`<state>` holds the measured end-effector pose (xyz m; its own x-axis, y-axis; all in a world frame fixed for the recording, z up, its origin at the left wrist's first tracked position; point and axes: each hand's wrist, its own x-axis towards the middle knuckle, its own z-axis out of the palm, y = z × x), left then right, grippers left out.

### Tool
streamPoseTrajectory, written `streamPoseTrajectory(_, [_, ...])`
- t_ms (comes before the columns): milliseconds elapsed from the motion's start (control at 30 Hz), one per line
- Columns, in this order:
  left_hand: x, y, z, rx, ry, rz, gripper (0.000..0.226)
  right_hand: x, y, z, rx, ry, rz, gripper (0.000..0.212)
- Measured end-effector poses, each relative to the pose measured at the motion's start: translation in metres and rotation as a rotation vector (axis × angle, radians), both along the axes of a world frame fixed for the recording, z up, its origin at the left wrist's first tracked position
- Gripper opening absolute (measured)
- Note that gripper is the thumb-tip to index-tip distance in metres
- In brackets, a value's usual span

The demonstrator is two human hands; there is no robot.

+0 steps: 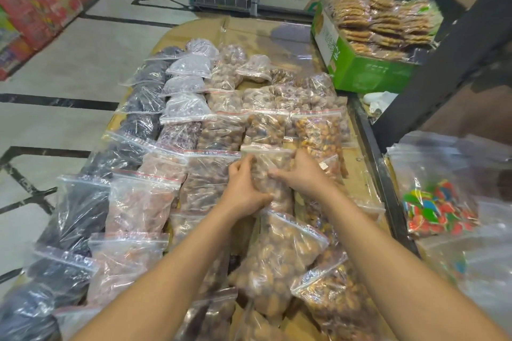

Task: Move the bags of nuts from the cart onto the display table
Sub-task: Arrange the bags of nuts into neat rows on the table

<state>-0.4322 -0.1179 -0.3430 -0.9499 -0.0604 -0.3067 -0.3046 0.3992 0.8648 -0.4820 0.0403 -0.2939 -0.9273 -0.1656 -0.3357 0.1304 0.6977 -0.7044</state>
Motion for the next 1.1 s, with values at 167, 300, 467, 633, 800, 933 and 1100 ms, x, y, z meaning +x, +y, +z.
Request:
streamPoseTrajectory(167, [0.003, -0.004, 0.008, -0.127, 0.0, -0.089, 0.086, -0.002, -0.007, -0.011, 0.11, 0.075, -0.011, 0.045])
streamPoseTrajectory(300, [-0.002, -0.012, 0.01, -0.294, -0.057, -0.252, 0.072, -0.004, -0.002, -0.019, 0.062, 0.099, 0.036, 0.059])
streamPoseTrajectory(467, [0.006, -0.004, 0.007, -0.477, -0.147, -0.351, 0.078, -0.01, 0.008, -0.028, -0.057, 0.058, 0.092, 0.051])
streamPoseTrajectory(633, [0.017, 0.008, 0.013, -0.643, -0.023, -0.413, 0.074, -0.019, -0.007, -0.032, 0.194, 0.126, -0.048, 0.026])
streamPoseTrajectory(800, [0.012, 0.0, 0.004, -0.655, -0.03, -0.517, 0.07, -0.011, -0.002, -0.033, 0.049, 0.138, -0.037, 0.034])
streamPoseTrajectory(933, [0.01, 0.002, 0.003, -0.638, -0.062, -0.55, 0.072, -0.006, 0.0, -0.033, 0.167, 0.238, 0.102, 0.031])
streamPoseTrajectory(1100, [0.044, 0.003, 0.018, -0.57, 0.248, -0.211, 0.037, 0.033, 0.0, -0.017, 0.198, 0.585, 0.17, 0.015])
